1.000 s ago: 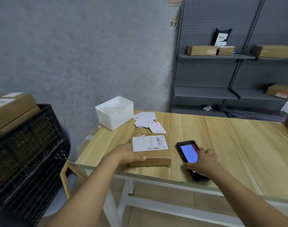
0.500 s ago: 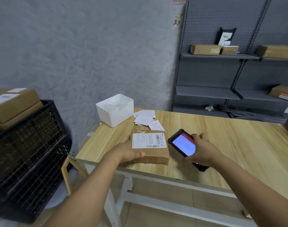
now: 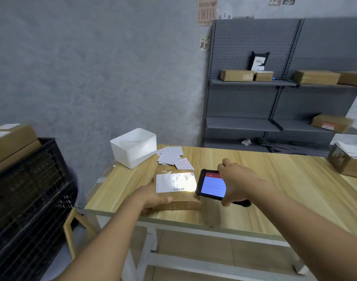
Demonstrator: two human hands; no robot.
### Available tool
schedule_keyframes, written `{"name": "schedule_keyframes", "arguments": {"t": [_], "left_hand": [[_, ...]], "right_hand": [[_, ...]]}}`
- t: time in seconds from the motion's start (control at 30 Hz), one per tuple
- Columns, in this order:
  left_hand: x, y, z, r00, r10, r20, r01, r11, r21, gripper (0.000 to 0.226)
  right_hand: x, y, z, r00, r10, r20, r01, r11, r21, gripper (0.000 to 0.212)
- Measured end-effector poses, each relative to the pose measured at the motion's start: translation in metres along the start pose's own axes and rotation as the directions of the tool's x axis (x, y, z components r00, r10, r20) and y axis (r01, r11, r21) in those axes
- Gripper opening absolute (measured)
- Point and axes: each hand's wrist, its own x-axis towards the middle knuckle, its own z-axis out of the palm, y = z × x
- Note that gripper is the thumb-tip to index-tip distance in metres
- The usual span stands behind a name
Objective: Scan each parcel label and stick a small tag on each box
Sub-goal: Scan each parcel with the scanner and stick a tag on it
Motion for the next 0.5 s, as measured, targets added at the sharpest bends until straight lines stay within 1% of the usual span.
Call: {"name": "schedule_keyframes", "arguments": {"t": [0.13,0.27,0.4,0.5], "left_hand": [[0.002,-0.002,-0.001,1.000,0.012,0.006,-0.012,1.000,0.017,0.075],[0.005,-0.004,0.000,1.000,0.008,-0.006,-0.008,0.999,0.038,0.075],[0.007,-0.004,-0.001,1.000,0.010,-0.002,-0.010,0.998,0.057,0.076],[0.009,-0.003,-0.001,1.000,0.015,0.007,-0.015,0.997,0.079,0.075]], "right_hand": [[-0.003,0.000,-0.007,1.000,0.005,0.027,-0.004,1.000,-0.025,0.075],[-0.004,-0.001,-0.010,0.999,0.018,0.029,-0.018,1.000,0.004,0.069],[-0.004,0.000,-0.012,0.999,0.036,0.020,-0.037,0.999,0.038,0.069],[-0.004,-0.001,-0.015,0.998,0.046,0.041,-0.047,0.998,0.032,0.068]]}}
